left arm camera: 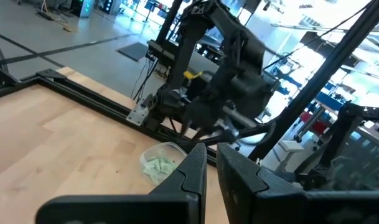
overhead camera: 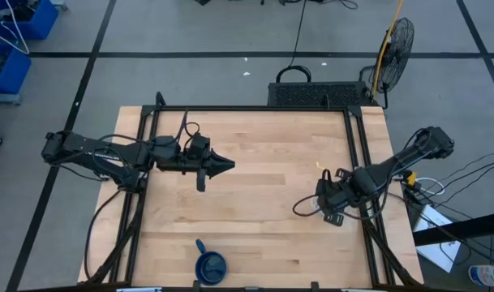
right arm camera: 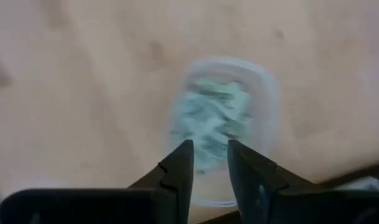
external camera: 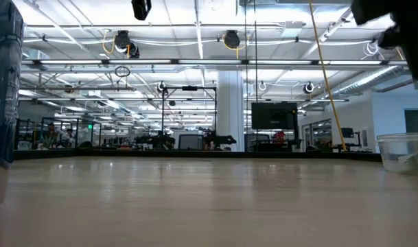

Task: Pick and place Stevia / Truvia into bins
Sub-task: Return to Home Position

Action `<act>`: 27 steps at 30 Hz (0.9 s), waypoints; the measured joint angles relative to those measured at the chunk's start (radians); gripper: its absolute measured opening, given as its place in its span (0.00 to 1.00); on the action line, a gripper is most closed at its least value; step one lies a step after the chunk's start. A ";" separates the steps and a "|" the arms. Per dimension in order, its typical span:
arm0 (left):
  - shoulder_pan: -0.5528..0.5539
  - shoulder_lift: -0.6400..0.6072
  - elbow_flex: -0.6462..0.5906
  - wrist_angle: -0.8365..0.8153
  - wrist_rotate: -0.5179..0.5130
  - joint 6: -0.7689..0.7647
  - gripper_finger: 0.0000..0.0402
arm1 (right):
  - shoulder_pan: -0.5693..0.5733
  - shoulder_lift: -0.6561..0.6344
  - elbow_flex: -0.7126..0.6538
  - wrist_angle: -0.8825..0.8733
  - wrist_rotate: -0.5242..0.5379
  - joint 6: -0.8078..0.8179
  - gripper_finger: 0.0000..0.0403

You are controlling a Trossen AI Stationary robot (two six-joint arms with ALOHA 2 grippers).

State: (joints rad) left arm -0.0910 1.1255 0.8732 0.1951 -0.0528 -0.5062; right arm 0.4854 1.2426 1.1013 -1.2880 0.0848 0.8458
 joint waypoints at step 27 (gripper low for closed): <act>0.067 -0.518 -0.170 -0.643 -0.411 0.082 0.10 | -0.060 -0.717 -0.557 1.155 0.254 -0.718 0.22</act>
State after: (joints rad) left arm -0.0244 0.6074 0.7031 -0.4475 -0.4636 -0.4246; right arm 0.4252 0.5256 0.5444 -0.1334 0.3391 0.1281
